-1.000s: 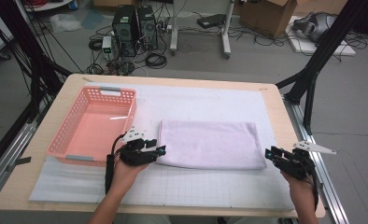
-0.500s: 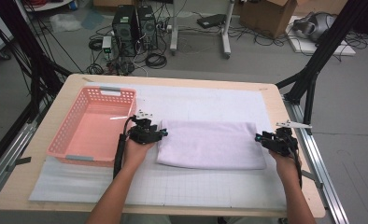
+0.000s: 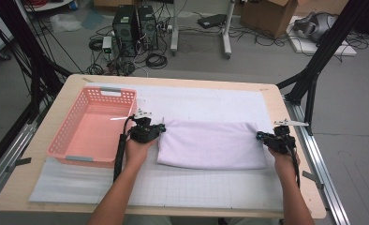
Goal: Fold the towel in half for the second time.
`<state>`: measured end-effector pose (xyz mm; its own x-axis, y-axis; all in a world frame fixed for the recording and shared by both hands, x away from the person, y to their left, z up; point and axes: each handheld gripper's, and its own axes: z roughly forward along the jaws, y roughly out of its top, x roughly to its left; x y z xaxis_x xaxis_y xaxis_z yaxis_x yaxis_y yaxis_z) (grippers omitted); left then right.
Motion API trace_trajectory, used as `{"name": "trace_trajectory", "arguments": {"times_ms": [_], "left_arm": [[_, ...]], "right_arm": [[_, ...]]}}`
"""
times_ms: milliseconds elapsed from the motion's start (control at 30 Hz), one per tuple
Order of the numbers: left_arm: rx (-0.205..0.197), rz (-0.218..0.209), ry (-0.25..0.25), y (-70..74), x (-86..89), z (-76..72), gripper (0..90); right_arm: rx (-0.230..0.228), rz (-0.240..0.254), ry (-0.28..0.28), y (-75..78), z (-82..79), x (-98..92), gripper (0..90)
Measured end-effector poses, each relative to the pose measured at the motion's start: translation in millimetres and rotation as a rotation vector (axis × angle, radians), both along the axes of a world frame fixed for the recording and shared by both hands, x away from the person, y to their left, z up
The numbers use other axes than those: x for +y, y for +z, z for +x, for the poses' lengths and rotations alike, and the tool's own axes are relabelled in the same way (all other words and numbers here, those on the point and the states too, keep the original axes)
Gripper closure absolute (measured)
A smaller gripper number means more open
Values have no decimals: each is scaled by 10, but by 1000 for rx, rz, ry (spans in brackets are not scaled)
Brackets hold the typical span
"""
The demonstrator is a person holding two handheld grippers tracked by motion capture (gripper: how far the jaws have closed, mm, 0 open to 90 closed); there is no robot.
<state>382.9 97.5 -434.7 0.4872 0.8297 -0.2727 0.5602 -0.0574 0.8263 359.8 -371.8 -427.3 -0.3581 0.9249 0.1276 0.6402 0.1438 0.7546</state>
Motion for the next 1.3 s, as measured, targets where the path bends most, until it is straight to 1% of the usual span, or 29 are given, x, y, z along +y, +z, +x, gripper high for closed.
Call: {"name": "trace_trajectory", "arguments": {"times_ms": [100, 133, 200, 233, 267, 333, 400, 433, 533, 567, 600, 633, 667, 700, 733, 767, 833, 900, 967, 1000, 1033, 1067, 1133, 1167, 1200, 1233, 1267, 1300], "left_arm": [[-17, -14, 17, 13, -4, 3, 845], [-18, -17, 25, 12, -9, 5, 845], [-25, -14, 34, 7, -11, 11, 845], [-26, -14, 38, 2, -9, 17, 845], [-31, -18, 46, -4, -10, 25, 845], [-38, -22, 63, -15, -21, 37, 845], [-43, -23, 82, -41, -33, 58, 845], [-41, -20, 88, -61, -40, 73, 845], [-27, -9, 111, -133, -54, 115, 840], [-22, -1, 126, -147, -58, 120, 819], [-12, -6, 135, -148, -53, 121, 761], [-1, -21, 130, -138, -38, 116, 680], [0, -28, 112, -119, -24, 101, 633], [0, -28, 112, -119, -24, 101, 586], [-12, -4, 68, -67, -23, 50, 549], [-11, 5, 46, -42, -28, 17, 529], [-9, 10, 1, -1, -38, -54, 499], [-20, 7, -23, 19, -49, -138, 495], [-19, 20, -39, 18, -47, -208, 482], [-10, 16, -44, 11, -43, -243, 479], [14, 30, -63, 13, -42, -264, 476], [30, 38, -80, 14, -43, -291, 461], [16, 18, -93, 1, -38, -378, 470], [33, 30, -106, -2, -37, -405, 479], [53, 57, -121, -8, -43, -422, 479], [57, 56, -120, -30, -53, -448, 478], [78, 71, -131, -46, -56, -459, 487], [83, 81, -130, -67, -63, -475, 514]], "right_arm": [[-31, -10, -9, 16, -7, 23, 853], [-48, -3, -20, 28, -12, 26, 852], [-82, -4, -49, 49, -18, 21, 853], [-83, -4, -58, 56, -12, 22, 853], [-79, -10, -62, 59, 0, 26, 853], [-85, -28, -67, 62, 35, 37, 855], [-89, -15, -81, 62, 65, 39, 855], [-94, -14, -88, 55, 82, 38, 855], [-84, -3, -108, 0, 126, 50, 853], [-75, -12, -113, -16, 135, 67, 840], [-70, -22, -113, -35, 146, 79, 803], [-55, -18, -120, -46, 151, 82, 705], [-41, -3, -114, -49, 150, 72, 659], [-33, 9, -105, -39, 132, 61, 635], [-41, 6, -96, -21, 96, 53, 627], [-59, -5, -89, 0, 54, 42, 621], [-80, 5, -74, 36, -50, 11, 610], [-89, 25, -54, 52, -173, -13, 593], [-96, 32, -31, 45, -309, -16, 578], [-92, 42, -16, 36, -380, -16, 565], [-92, 51, 6, 22, -445, -17, 551], [-88, 51, 22, 9, -510, -8, 547], [-65, 52, 54, -12, -600, 9, 529], [-52, 54, 64, -12, -631, 20, 512], [-43, 51, 74, -11, -663, 31, 509], [-32, 51, 80, -11, -691, 36, 495], [-16, 52, 82, -18, -710, 41, 484], [1, 47, 84, -32, -724, 44, 492]]}}
